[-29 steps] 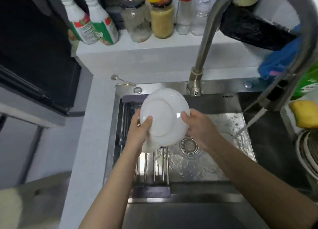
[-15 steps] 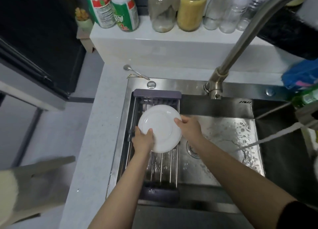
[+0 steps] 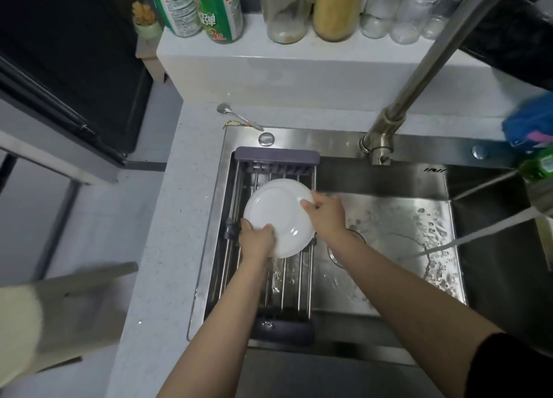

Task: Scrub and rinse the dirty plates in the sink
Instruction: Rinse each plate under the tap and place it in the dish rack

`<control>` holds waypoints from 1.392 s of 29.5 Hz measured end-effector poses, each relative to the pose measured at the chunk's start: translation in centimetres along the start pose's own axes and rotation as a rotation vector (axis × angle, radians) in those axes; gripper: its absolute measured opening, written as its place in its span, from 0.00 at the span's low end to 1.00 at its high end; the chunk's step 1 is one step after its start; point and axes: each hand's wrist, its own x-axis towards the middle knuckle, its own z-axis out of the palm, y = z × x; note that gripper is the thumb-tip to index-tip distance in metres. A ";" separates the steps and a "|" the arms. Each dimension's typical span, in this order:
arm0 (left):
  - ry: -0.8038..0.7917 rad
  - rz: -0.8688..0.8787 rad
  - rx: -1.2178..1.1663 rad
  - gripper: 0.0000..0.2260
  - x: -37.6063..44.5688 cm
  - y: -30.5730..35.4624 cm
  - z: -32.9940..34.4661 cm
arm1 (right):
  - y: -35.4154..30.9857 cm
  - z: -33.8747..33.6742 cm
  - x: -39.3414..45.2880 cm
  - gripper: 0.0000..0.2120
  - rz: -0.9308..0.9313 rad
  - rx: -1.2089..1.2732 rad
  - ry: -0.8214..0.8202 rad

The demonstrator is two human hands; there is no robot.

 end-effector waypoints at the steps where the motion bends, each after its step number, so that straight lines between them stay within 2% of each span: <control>1: 0.006 0.011 0.029 0.31 -0.7 0.4 0.2 | -0.1 -0.3 -0.3 0.15 -0.004 0.007 -0.003; 10: -0.062 0.249 0.085 0.23 -8.9 2.3 4.0 | 1.3 -6.7 -6.3 0.12 -0.072 0.245 0.075; 15: -0.217 0.336 0.047 0.08 -15.7 1.8 8.8 | 5.0 -13.5 -11.1 0.10 -0.103 0.334 0.154; 20: -0.381 0.345 0.044 0.05 -22.3 0.3 15.4 | 10.9 -21.5 -15.1 0.07 -0.103 0.312 0.322; 22: -0.464 0.360 0.084 0.05 -26.1 -0.6 19.4 | 14.3 -25.8 -17.0 0.07 -0.077 0.295 0.428; 27: -0.563 0.370 0.144 0.09 -29.8 -2.6 25.1 | 18.7 -31.5 -19.5 0.08 -0.044 0.226 0.598; 35: -0.548 0.408 0.198 0.04 -32.5 -4.9 32.9 | 24.7 -37.9 -22.2 0.09 0.007 0.076 0.713; 41: -0.386 0.437 0.254 0.23 -32.1 -5.7 35.9 | 27.5 -39.8 -22.6 0.11 0.041 0.115 0.757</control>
